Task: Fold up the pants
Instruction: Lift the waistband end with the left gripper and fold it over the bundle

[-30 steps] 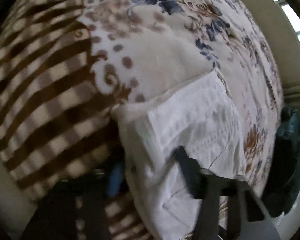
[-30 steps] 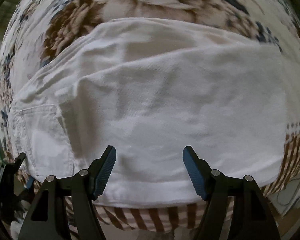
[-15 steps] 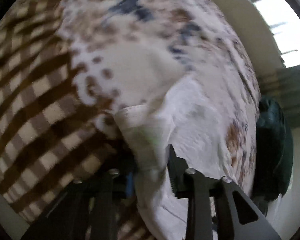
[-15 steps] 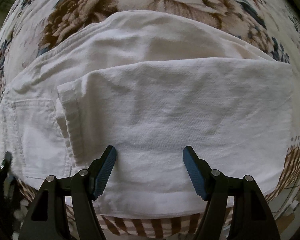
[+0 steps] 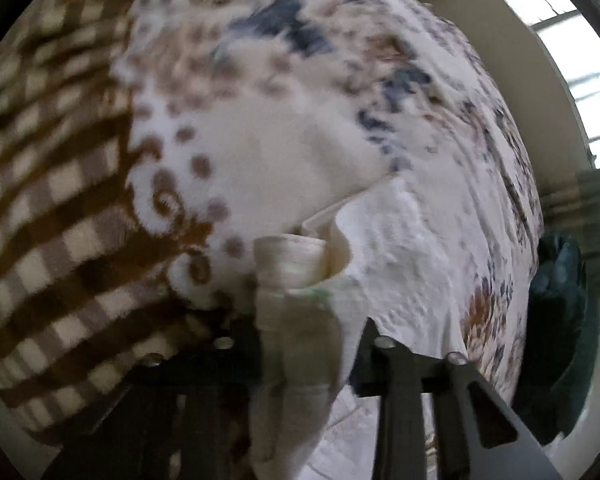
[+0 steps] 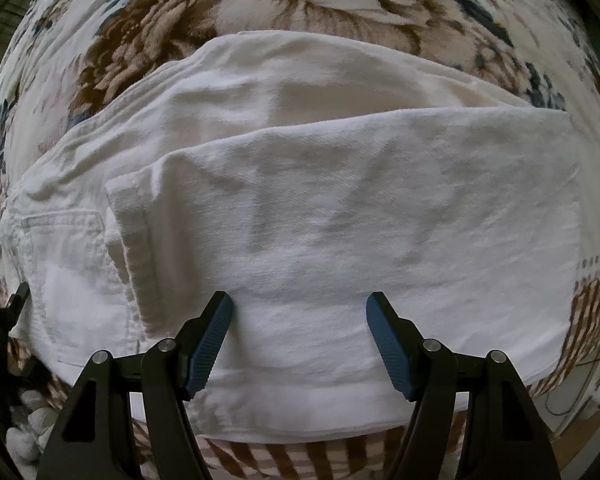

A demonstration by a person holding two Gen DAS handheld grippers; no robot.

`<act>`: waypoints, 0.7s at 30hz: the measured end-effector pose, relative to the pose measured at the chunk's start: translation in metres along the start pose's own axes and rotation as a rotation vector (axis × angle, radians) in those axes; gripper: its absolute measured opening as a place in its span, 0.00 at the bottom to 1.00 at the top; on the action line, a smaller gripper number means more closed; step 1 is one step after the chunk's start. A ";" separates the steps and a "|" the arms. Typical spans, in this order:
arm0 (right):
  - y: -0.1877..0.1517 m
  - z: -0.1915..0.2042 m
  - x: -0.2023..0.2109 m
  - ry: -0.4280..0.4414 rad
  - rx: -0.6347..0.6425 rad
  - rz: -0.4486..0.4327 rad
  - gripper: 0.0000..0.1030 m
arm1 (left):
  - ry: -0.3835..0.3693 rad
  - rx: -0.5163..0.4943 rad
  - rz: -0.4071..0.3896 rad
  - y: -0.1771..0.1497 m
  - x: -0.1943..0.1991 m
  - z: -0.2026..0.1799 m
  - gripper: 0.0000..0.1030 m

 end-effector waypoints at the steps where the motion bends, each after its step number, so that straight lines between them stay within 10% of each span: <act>1: -0.002 0.000 0.002 -0.012 -0.001 -0.013 0.71 | 0.023 -0.043 -0.012 -0.002 0.008 -0.007 0.22; 4: -0.004 -0.007 0.014 -0.075 0.032 -0.060 0.92 | 0.094 -0.159 -0.007 -0.008 0.026 -0.027 0.16; 21: -0.009 -0.092 0.073 -0.045 0.038 -0.145 0.92 | 0.078 -0.573 -0.111 -0.087 0.113 -0.150 0.13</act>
Point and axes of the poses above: each gripper's, at about its wrist camera, not at the fingertips, and x roughly against the way its jaws point, z to its left, y to its top, the point moved 2 cm from there along -x, roughly the way its jaws point, and after that the axes turned 2 degrees about y, right-handed, at the moved point
